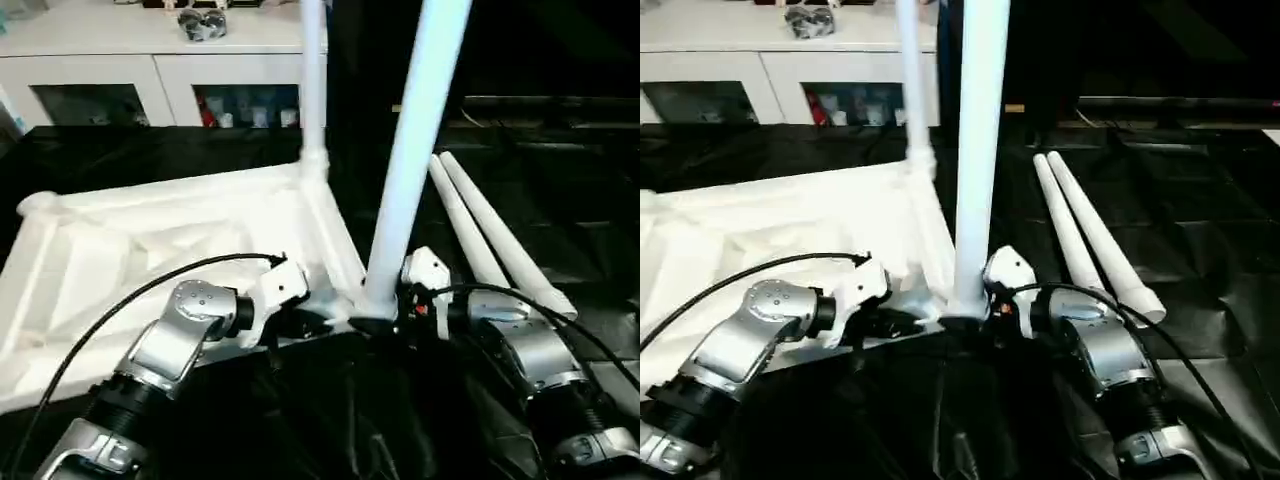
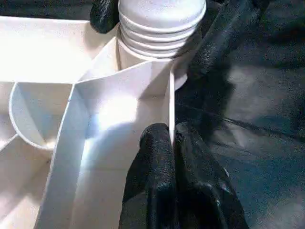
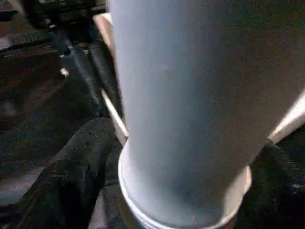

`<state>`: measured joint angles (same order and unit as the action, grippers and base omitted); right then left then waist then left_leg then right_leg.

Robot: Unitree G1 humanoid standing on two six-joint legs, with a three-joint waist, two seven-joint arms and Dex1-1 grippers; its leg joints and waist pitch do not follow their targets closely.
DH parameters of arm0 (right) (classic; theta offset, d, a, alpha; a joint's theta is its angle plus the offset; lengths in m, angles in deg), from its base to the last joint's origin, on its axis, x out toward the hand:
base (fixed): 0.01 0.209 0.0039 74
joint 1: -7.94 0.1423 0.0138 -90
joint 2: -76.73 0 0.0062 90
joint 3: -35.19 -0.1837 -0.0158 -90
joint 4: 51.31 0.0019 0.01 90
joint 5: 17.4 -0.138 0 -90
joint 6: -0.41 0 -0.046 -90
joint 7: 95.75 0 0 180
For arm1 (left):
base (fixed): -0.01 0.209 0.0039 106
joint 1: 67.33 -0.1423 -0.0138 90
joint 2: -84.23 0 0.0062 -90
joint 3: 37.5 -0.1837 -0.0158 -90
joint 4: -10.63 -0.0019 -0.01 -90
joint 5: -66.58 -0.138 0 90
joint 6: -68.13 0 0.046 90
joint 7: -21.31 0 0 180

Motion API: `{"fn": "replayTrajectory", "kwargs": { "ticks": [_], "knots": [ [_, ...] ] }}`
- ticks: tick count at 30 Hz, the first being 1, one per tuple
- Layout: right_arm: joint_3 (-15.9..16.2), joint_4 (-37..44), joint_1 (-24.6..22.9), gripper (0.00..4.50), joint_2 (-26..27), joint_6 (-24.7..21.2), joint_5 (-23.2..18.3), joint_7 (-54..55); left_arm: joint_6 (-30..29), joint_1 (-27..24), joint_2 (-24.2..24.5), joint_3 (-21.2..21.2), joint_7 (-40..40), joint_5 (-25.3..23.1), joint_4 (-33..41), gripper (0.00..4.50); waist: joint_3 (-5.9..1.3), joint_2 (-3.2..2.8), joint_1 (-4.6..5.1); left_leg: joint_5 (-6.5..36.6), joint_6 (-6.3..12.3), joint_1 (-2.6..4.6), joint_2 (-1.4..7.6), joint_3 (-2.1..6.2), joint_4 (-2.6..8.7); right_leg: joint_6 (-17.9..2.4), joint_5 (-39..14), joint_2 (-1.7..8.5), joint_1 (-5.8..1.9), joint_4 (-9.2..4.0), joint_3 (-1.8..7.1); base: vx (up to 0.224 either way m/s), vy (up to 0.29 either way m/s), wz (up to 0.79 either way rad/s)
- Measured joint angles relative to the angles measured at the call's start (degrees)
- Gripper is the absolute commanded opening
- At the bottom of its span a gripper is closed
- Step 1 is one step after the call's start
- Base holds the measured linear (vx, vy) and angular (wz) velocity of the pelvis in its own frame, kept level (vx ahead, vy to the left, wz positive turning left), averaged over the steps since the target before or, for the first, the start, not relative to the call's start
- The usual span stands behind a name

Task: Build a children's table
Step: Rotate leg to tighten

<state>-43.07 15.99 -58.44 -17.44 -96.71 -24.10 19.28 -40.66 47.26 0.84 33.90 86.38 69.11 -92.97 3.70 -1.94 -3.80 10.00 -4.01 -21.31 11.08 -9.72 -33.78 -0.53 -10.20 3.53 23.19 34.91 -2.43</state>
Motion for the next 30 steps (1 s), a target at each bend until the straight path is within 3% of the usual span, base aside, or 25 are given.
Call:
{"fn": "replayTrajectory", "kwargs": {
  "ticks": [7,11,14,19,25,27,30],
  "knots": [
    [0.5,1.8,-0.9,2.85,-0.8,-1.3,-0.4,-2.1,0.1,-0.3,1.2,-0.5,2.3,0.1,0.8,0.00,0.01,0.07,-0.20,0.0,0.00,0.00,0.00,0.00,-0.01,0.0,0.0,0.00,0.00,0.01,0.00,0.000,0.000,0.00],
    [0.2,1.7,-0.9,2.77,-0.5,-1.4,-0.2,-0.8,0.1,-0.3,0.7,-0.5,0.9,-0.1,0.7,0.00,0.00,0.06,-0.23,0.0,0.00,0.02,0.00,0.00,-0.02,0.0,0.0,0.00,-0.02,0.04,0.00,0.000,0.000,0.00],
    [-2.5,-1.3,0.1,2.76,3.3,-1.4,1.6,7.9,-0.7,1.1,-2.2,0.3,-4.8,-2.1,-1.6,0.00,-0.01,0.08,0.22,0.0,-0.01,0.15,0.00,0.00,-0.05,0.0,0.0,0.00,-0.09,0.07,0.00,0.000,0.000,0.00],
    [-6.8,-11.5,6.1,2.74,11.2,-1.1,4.0,28.1,-5.3,5.4,-9.6,2.4,-17.7,-4.6,-7.3,0.00,0.00,0.07,1.20,0.0,-0.01,0.21,-0.03,0.01,-0.09,0.1,-0.1,0.00,-0.08,0.04,0.00,0.000,0.000,0.00],
    [-10.9,-17.1,9.3,2.74,15.3,0.3,4.1,40.7,-6.1,8.7,-15.1,3.3,-25.7,-5.0,-12.2,0.00,-0.02,0.03,1.19,0.0,-0.01,0.11,-0.04,0.03,-0.10,0.1,0.0,0.01,-0.07,0.03,0.00,0.000,0.000,0.00],
    [-11.6,-17.9,9.5,3.44,15.7,1.2,4.0,40.9,-5.8,9.0,-15.3,3.3,-25.7,-5.0,-12.7,0.00,-0.09,-0.09,1.00,0.0,-0.01,0.10,-0.04,0.04,-0.10,-0.2,0.2,0.01,-0.07,0.04,-0.01,0.000,0.000,0.00],
    [-11.9,-18.0,9.6,3.54,16.2,1.6,3.7,40.9,-5.2,9.0,-15.3,3.3,-25.8,-5.2,-12.8,0.00,-0.17,-0.34,0.81,0.0,-0.01,0.06,-0.03,0.04,-0.08,-0.2,0.1,0.01,-0.05,0.02,-0.02,0.000,0.000,0.00]
  ]
}}
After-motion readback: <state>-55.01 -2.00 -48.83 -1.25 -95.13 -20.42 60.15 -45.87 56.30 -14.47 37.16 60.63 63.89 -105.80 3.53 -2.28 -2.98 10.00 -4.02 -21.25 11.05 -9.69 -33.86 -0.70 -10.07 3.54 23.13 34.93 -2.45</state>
